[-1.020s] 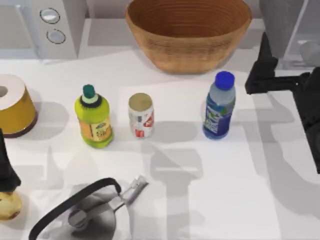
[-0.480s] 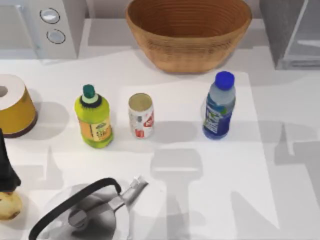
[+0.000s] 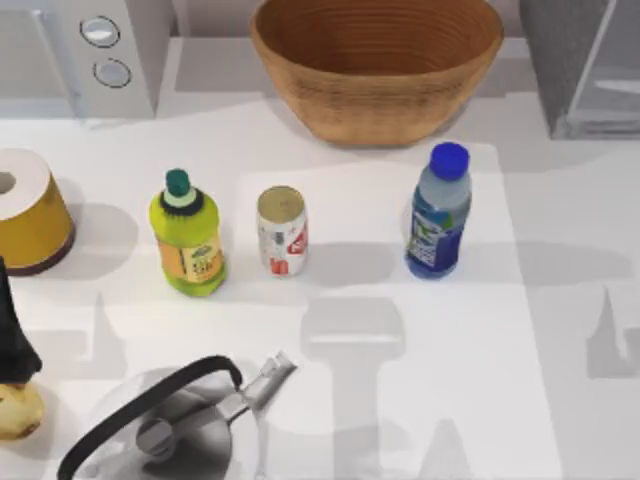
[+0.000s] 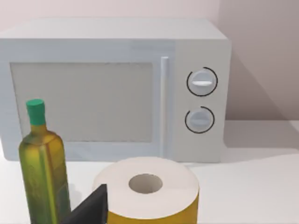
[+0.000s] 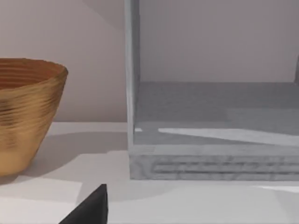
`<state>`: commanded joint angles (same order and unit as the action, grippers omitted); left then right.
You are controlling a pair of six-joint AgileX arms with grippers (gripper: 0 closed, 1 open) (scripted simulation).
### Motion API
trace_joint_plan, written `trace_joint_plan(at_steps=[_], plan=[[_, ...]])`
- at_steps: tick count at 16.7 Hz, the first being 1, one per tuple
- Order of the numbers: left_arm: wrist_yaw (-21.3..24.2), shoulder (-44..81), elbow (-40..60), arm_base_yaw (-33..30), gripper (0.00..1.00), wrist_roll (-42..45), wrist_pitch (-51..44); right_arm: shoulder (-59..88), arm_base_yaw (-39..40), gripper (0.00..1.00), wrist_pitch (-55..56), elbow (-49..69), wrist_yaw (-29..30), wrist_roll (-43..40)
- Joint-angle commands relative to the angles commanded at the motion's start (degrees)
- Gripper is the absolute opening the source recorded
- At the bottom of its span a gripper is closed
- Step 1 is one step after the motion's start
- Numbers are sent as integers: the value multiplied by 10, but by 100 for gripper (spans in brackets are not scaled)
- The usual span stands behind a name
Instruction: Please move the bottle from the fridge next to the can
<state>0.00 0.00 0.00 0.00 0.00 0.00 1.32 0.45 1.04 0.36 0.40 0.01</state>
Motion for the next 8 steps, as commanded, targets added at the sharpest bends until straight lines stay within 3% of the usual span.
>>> trace_joint_plan(at_steps=[8], plan=[[0, 0, 0, 0, 100, 0, 0, -18, -3, 100, -16, 4, -3, 0]])
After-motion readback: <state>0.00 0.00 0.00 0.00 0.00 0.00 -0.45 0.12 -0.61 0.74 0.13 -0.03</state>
